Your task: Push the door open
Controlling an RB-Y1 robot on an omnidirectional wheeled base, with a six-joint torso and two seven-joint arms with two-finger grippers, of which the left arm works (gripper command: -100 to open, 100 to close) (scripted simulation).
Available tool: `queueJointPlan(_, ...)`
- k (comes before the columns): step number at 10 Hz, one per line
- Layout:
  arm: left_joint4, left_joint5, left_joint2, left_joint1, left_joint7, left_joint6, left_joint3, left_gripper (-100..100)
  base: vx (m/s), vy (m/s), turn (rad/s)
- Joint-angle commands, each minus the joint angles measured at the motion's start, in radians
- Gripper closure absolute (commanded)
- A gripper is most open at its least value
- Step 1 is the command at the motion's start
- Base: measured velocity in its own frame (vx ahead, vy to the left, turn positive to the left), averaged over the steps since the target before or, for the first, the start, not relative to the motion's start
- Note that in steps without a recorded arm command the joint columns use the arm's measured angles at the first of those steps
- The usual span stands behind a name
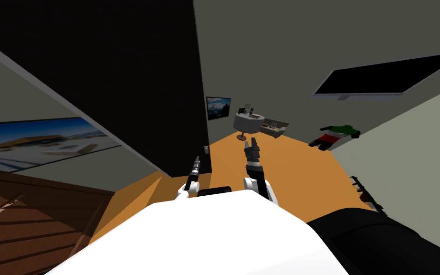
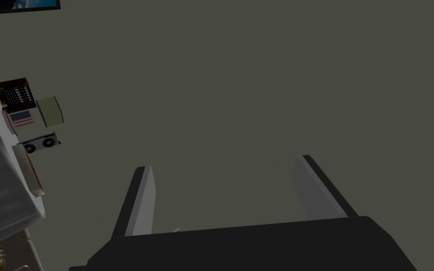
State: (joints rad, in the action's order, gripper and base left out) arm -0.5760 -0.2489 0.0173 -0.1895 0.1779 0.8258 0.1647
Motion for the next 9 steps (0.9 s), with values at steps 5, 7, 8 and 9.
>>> queueJointPlan(5,-0.016,-0.003,-0.009,0.008,0.009,-0.003,0.0,-100,-0.037,-0.02,-0.004)
queueJointPlan(7,-0.014,-0.005,0.005,0.009,0.009,0.004,-0.001,-100,0.17,-0.012,-0.017)
queueJointPlan(8,-0.014,-0.006,0.009,0.01,0.009,0.007,-0.003,-100,0.257,-0.022,-0.038)
queueJointPlan(9,-0.012,-0.008,0.01,0.011,0.009,0.012,-0.004,-100,0.26,-0.046,-0.039)
